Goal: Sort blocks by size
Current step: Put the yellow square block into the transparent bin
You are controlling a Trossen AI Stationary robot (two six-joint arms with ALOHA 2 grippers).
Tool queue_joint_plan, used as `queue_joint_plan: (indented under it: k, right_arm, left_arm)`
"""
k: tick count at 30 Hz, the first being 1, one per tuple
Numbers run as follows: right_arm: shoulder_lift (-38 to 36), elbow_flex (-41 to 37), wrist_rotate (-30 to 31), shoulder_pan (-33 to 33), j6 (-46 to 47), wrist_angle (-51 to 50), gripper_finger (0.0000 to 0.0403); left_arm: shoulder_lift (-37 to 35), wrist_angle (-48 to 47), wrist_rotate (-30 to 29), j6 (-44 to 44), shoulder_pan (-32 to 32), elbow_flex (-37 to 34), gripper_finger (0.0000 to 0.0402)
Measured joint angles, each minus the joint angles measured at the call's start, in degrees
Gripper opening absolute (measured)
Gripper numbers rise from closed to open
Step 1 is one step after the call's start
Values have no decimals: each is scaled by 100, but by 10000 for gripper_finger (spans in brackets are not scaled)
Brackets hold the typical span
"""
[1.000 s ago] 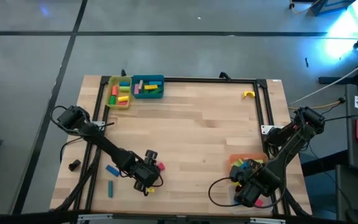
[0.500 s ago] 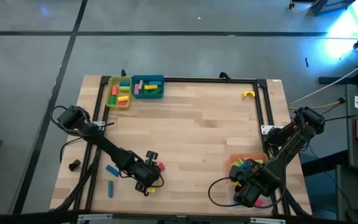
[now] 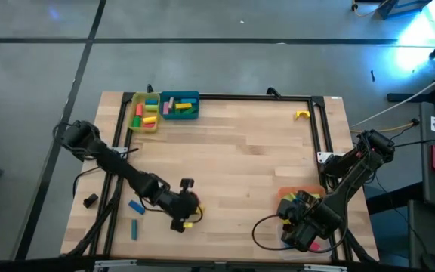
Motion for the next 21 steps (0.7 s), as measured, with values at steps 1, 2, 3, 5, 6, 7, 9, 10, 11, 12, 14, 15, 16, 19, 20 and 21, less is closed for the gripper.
queue_joint_plan:
  k: [1,2,3,5,6,7,9,10,11,12,14,15,16,19,20,21]
  right_arm:
    - [0,0,73,0,-95,0,220]
    - [0,0,175,0,-169,-4,220]
    - [0,0,289,0,-258,2,220]
    - [0,0,519,-1,-458,3,220]
    - [0,0,646,-1,-548,4,220]
    - [0,0,758,-2,-637,2,220]
    - [0,0,949,-2,-821,4,220]
    - [0,0,1018,-4,-864,4,220]
    - [0,0,1077,-4,-921,5,220]
    - [0,0,1110,-4,-970,8,220]
    - [0,0,1118,-4,-995,8,220]
    - [0,0,1118,-4,-995,7,220]
    - [0,0,1120,-4,-994,8,220]
    - [0,0,1122,-4,-993,13,220]
    - [0,0,1121,-4,-993,15,220]
    - [0,0,1121,-4,-993,13,220]
  left_arm:
    - [-96,-14,-117,76,81,0,123]
    - [-201,-42,-251,181,178,0,123]
    - [-306,-36,-407,348,290,0,124]
    - [-518,-21,-742,752,548,2,125]
    - [-619,-26,-923,994,701,2,125]
    - [-708,-28,-1101,1242,878,2,126]
    - [-881,-30,-1532,1709,1267,2,126]
    - [-965,-31,-1755,1921,1492,2,127]
    - [-1052,-30,-1943,2118,1728,2,127]
    - [-1112,-26,-2135,2286,1954,4,127]
    - [-1210,-17,-2421,2600,2520,7,127]
    - [-1218,-11,-2517,2698,2817,7,127]
    - [-1236,1,-2546,2793,3139,7,128]
    - [-1227,-3,-2503,2890,4065,7,128]
    - [-1197,-4,-2382,2900,4374,7,128]
    - [-1171,-5,-2168,2899,4664,7,128]
